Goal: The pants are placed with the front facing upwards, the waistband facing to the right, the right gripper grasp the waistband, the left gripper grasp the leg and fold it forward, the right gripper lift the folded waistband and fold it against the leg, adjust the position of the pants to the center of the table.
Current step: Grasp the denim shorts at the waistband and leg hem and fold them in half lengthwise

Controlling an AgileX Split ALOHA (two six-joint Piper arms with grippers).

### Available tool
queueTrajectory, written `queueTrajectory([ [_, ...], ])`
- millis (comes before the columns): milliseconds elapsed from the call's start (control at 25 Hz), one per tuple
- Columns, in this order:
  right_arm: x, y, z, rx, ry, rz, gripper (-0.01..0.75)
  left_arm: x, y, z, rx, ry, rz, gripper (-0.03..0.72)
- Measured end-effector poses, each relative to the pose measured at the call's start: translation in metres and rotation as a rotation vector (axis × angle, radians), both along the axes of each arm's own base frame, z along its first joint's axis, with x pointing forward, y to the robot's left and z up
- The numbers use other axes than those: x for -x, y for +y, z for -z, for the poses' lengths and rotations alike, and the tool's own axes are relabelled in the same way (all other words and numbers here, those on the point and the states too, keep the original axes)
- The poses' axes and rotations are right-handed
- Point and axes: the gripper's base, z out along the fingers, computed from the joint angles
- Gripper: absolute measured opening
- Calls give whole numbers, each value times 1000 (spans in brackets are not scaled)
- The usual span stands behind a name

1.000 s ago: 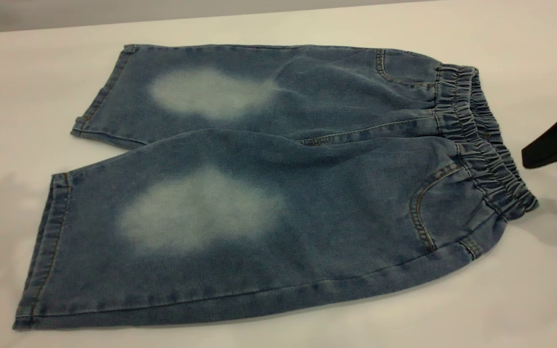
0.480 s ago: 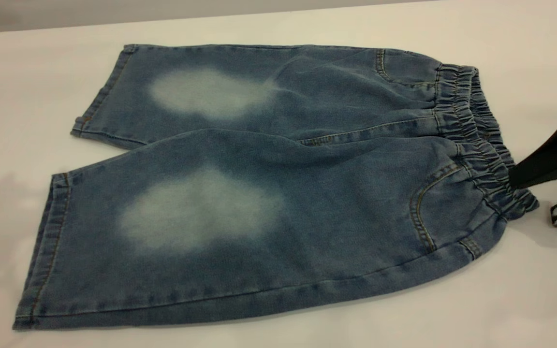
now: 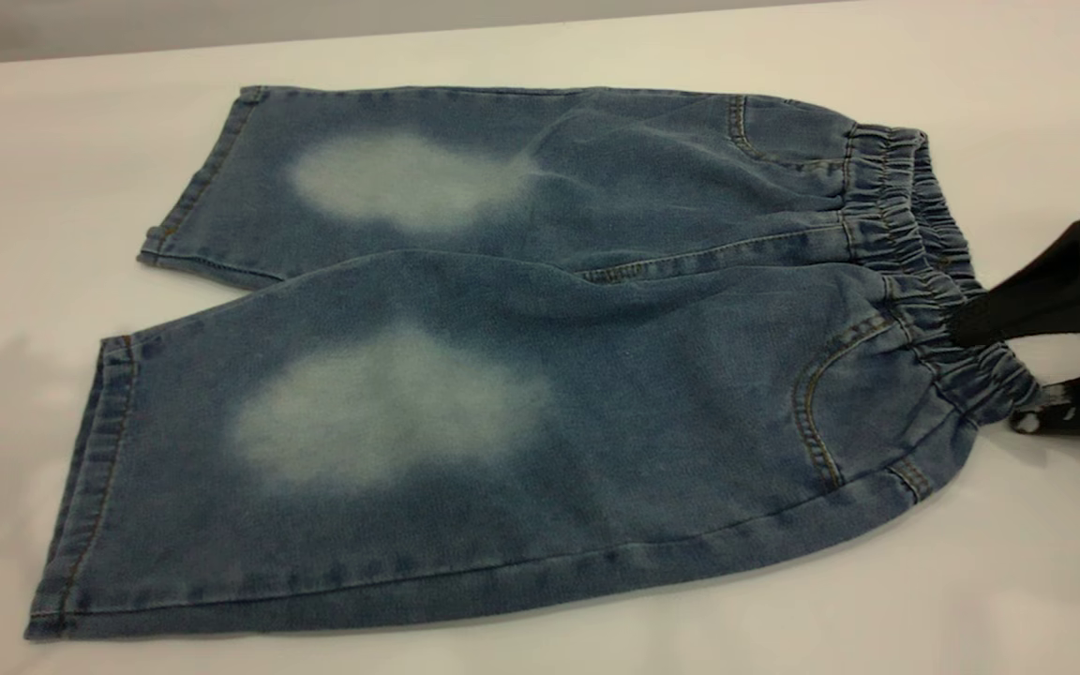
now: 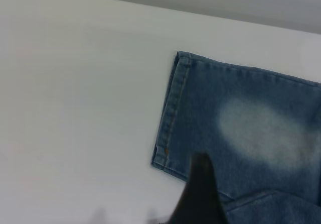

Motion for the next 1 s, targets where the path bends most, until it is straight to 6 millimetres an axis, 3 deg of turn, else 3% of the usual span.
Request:
queueTrajectory([
  [640, -1, 3, 3, -77, 9, 52, 568, 0, 0, 0, -1, 0, 0, 517],
  [760, -3, 2, 4, -66, 12, 83, 497, 0, 0, 0, -1, 0, 0, 517],
  [1000, -4, 1, 4, -66, 12, 101, 247, 1, 0, 1, 0, 13, 3, 517],
])
